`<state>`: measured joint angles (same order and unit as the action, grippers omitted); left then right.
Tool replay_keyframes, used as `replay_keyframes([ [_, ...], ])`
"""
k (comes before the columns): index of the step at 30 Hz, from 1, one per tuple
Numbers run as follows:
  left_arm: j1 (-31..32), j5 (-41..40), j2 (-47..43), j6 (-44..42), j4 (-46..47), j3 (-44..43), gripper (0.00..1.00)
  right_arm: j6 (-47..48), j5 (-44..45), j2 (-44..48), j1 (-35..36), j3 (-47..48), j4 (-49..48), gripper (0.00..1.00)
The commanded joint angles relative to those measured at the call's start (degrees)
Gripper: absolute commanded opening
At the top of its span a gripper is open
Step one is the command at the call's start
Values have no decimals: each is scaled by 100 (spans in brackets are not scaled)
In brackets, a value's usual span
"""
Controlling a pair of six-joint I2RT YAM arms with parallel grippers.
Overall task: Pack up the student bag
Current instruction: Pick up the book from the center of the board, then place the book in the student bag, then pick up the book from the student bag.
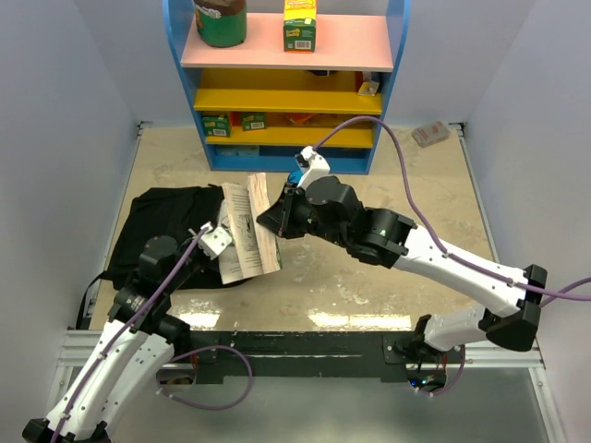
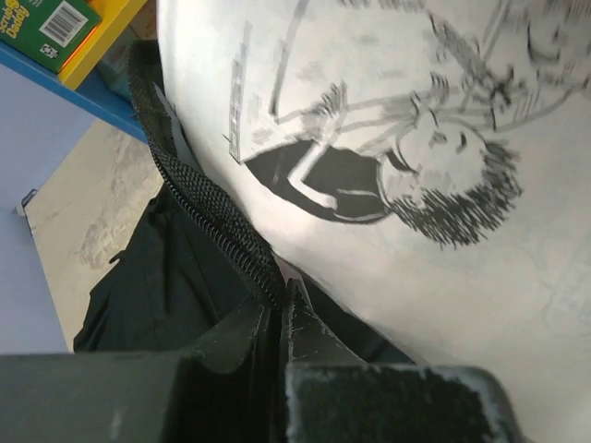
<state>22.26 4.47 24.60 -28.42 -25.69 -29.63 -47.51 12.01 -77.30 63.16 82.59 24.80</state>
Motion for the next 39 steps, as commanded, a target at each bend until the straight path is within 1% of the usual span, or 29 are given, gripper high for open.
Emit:
replay_keyframes([
  [1,-2,36,-614,214,399,-395,0,75,-339,-548,-93,-541,-1274,0],
  [3,-2,19,-632,250,381,-430,0,136,-340,-917,-154,-743,-1503,0],
  [4,-2,1,-641,258,381,-430,0,232,-357,-1319,-172,-761,-1652,0],
  [6,-2,-25,-684,267,381,-421,0,347,-244,-1795,-181,-640,-1733,0],
  [7,-2,-51,-702,259,372,-412,0,478,-95,-2224,-181,-534,-1646,0],
  [9,-2,-69,-728,250,346,-404,0,619,221,-2552,-146,-166,-1505,0],
  [10,-2,-86,-737,250,311,-404,0,663,405,-2841,-128,-25,-1200,0],
  [11,-2,-87,-755,224,310,-412,0,716,642,-2948,-128,81,-1075,0],
  [13,-2,-78,-764,215,293,-404,0,795,706,-3159,-93,433,-672,1],
  [14,-2,-69,-781,215,302,-386,0,856,402,-3273,-84,477,-678,30],
  [15,-2,-52,-773,215,310,-369,0,901,181,-3292,-58,469,-730,46],
  [16,-2,-43,-755,206,354,-351,0,962,-21,-3283,-40,434,-905,58],
  [17,-2,-25,-746,232,363,-333,0,963,-154,-3205,-31,390,-976,74],
  [19,-2,10,-694,232,363,-333,0,971,-532,-3012,-31,57,-1274,86],
  [20,-2,10,-676,232,363,-324,0,989,-568,-2880,-40,-179,-1389,99],
  [22,-2,19,-667,232,363,-324,0,989,-664,-2485,-171,-391,-1547,99],
  [23,-2,28,-667,215,363,-324,0,980,-761,-2361,-250,-671,-1618,99],
  [24,-2,10,-667,206,363,-333,0,954,-892,-2073,-451,-856,-1714,99],
  [26,-2,1,-658,197,363,-342,0,945,-1024,-1834,-707,-1408,-1995,98],
  [28,-2,-7,-667,197,354,-342,0,1033,-1192,-1632,-1094,-1718,-2241,98],
  [30,-2,19,-658,206,354,-342,0,1146,-1559,-1622,-1427,-2070,-2400,96],
  [31,-2,54,-632,214,363,-342,0,1164,-1901,-1683,-1533,-2184,-2696,95],
  [33,-2,89,-597,241,363,-359,0,1226,-2376,-1797,-1779,-2439,-2979,91],
  [34,-2,115,-545,250,363,-368,0,1226,-2570,-1946,-1833,-2501,-3303,90],
  [35,-2,133,-518,258,355,-394,0,1217,-2929,-2069,-1885,-2537,-3410,85],
  [37,6,142,-474,267,363,-412,0,1191,-3248,-2263,-1930,-2511,-3718,82],
  [39,-2,168,-500,206,381,-395,0,1095,-3538,-2518,-1939,-2528,-4024,83],
])
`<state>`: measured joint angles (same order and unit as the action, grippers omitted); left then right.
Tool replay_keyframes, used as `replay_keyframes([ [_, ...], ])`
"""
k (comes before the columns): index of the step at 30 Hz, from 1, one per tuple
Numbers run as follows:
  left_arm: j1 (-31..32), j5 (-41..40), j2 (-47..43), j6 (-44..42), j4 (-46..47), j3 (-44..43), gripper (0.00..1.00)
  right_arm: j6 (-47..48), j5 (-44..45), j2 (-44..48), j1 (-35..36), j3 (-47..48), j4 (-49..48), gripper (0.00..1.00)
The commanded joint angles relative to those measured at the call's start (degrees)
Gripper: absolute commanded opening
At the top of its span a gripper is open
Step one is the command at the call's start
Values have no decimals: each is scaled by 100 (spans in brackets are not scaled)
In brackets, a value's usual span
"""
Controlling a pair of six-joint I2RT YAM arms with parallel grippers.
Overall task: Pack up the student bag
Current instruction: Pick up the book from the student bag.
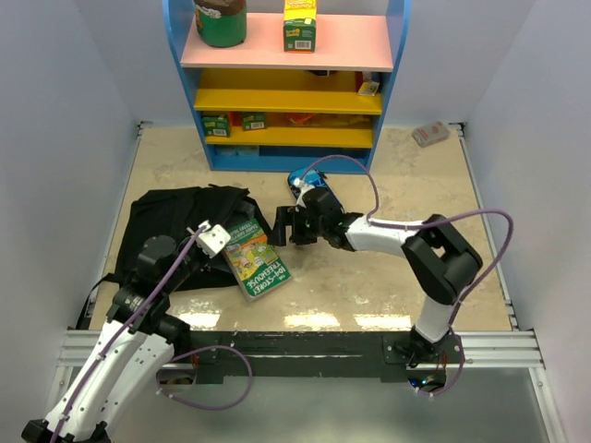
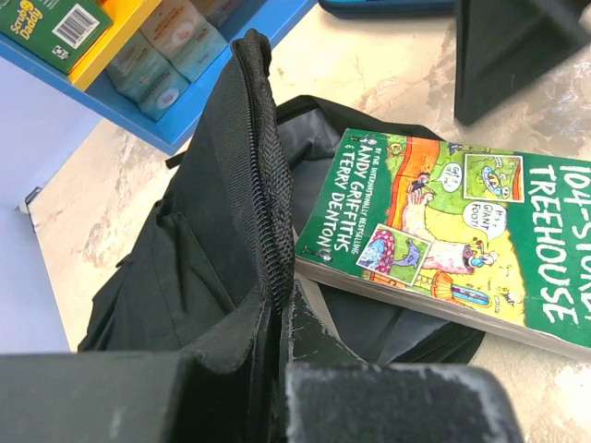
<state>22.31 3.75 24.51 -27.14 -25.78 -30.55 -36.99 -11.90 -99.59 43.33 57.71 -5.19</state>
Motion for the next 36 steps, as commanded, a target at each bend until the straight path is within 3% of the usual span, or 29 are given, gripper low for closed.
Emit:
replay_keyframes([
  [1,-7,275,-517,25,390,-303,0,26,-1209,-376,44,-58,-1106,83],
  [8,2,469,-667,41,425,-356,0,69,-1701,-1000,44,-216,-1449,88],
  [15,-7,574,-509,86,486,-435,0,-447,-2500,-1677,53,-646,-2852,86],
  [18,-7,566,-474,68,513,-452,0,-738,-2659,-1801,61,-919,-3390,77],
  [21,-7,531,-482,33,556,-452,0,-809,-2642,-1704,61,-1051,-3445,56],
  [22,-7,539,-483,50,565,-470,0,-809,-2633,-1565,61,-1069,-3427,44],
  [24,-7,600,-509,103,600,-479,0,-888,-2624,-1380,61,-1122,-3427,32],
  [26,2,837,-605,129,661,-470,0,-994,-2668,-1065,61,-1175,-3515,7],
  [27,-7,890,-736,173,706,-444,0,-1072,-2694,-958,61,-1166,-3506,0],
  [36,-7,979,-1001,77,645,-347,0,-1327,-2949,-246,114,-990,-3575,0],
])
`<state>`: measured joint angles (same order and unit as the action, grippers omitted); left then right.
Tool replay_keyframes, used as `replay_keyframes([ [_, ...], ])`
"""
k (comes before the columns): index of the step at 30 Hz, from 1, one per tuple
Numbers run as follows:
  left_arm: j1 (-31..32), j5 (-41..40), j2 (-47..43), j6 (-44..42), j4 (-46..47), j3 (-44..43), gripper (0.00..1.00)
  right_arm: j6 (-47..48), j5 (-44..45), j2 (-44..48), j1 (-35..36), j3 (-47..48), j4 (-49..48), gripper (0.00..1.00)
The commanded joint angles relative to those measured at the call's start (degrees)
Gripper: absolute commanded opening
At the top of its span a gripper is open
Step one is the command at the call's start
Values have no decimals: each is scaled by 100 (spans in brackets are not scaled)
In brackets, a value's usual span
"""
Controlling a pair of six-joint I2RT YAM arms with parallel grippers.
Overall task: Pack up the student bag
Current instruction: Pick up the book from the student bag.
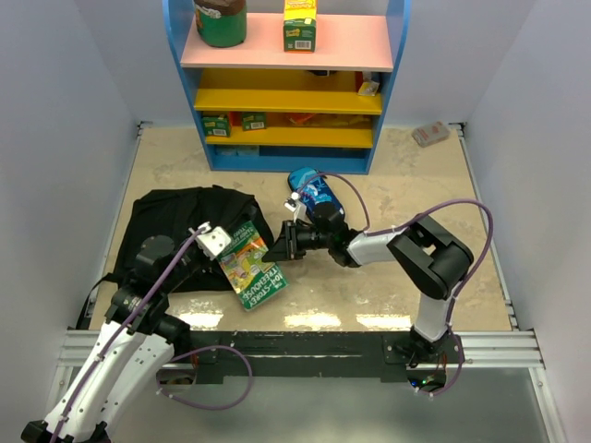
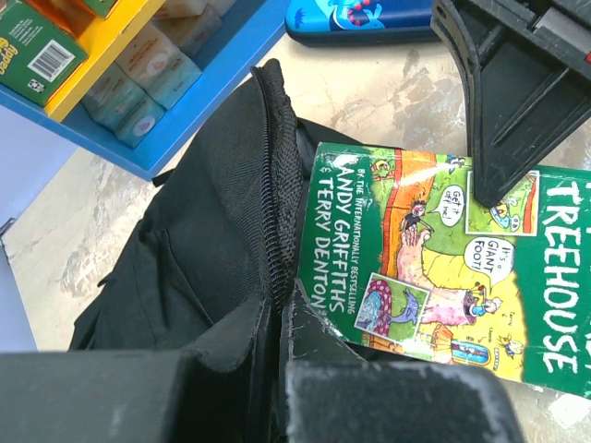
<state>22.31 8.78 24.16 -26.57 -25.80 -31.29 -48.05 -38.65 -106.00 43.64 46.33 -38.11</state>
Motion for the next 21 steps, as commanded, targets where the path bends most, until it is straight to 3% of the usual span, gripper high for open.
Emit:
replay_keyframes([
  [1,-7,476,-1001,-15,629,-264,0,-283,-326,465,84,96,-407,0],
  [16,-7,467,-1362,-226,374,-176,0,-1197,-1953,317,-276,754,-2034,0],
  [21,-7,555,-1379,-226,304,-237,0,-1925,-2058,-699,-382,1378,-2795,0],
])
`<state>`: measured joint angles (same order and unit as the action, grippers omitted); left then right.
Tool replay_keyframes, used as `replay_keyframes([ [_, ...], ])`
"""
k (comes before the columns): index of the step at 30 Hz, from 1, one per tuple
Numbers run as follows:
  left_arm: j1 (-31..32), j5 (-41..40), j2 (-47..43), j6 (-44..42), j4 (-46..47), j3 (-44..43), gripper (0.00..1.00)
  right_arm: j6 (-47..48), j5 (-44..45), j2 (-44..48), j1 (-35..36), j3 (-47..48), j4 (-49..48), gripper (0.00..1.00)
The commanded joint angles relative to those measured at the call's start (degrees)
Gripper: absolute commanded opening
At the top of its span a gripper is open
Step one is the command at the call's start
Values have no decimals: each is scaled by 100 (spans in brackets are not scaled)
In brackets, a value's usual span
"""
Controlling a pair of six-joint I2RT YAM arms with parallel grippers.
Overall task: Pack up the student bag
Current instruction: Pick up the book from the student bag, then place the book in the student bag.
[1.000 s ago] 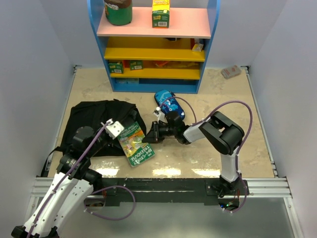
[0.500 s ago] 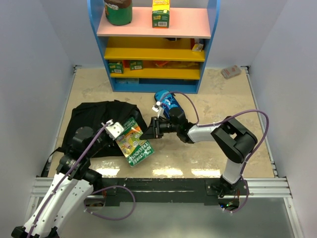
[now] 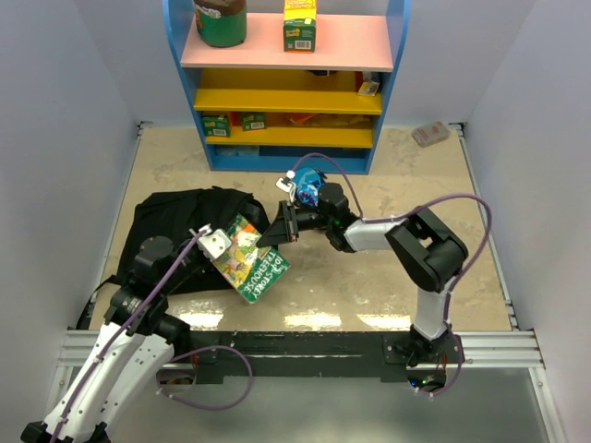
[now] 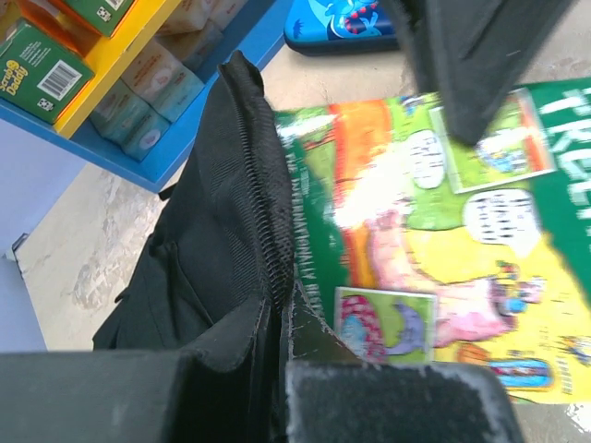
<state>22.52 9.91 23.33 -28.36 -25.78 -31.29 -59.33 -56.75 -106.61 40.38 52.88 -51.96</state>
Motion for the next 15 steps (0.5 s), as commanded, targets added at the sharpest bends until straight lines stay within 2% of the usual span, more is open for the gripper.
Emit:
replay_keyframes([
  [1,-29,485,-1296,-56,284,-255,0,-1008,-196,-807,-57,967,-1613,0],
  [3,-29,538,-1287,-91,232,-299,0,-1422,-126,-1307,-48,1258,-1895,0],
  [7,-29,608,-1305,-152,161,-343,0,-1564,217,-1819,-39,1917,-1283,0],
  [10,-29,670,-1287,-179,117,-361,0,-1214,515,-1873,13,2120,-247,0],
  [11,-29,705,-1279,-179,100,-360,0,-777,812,-1812,31,2164,539,0],
  [13,-29,775,-1270,-179,91,-343,0,-354,1243,-1619,66,2296,1334,0],
  [15,-29,793,-1261,-161,117,-325,0,-543,1762,-1530,119,2184,1619,0],
])
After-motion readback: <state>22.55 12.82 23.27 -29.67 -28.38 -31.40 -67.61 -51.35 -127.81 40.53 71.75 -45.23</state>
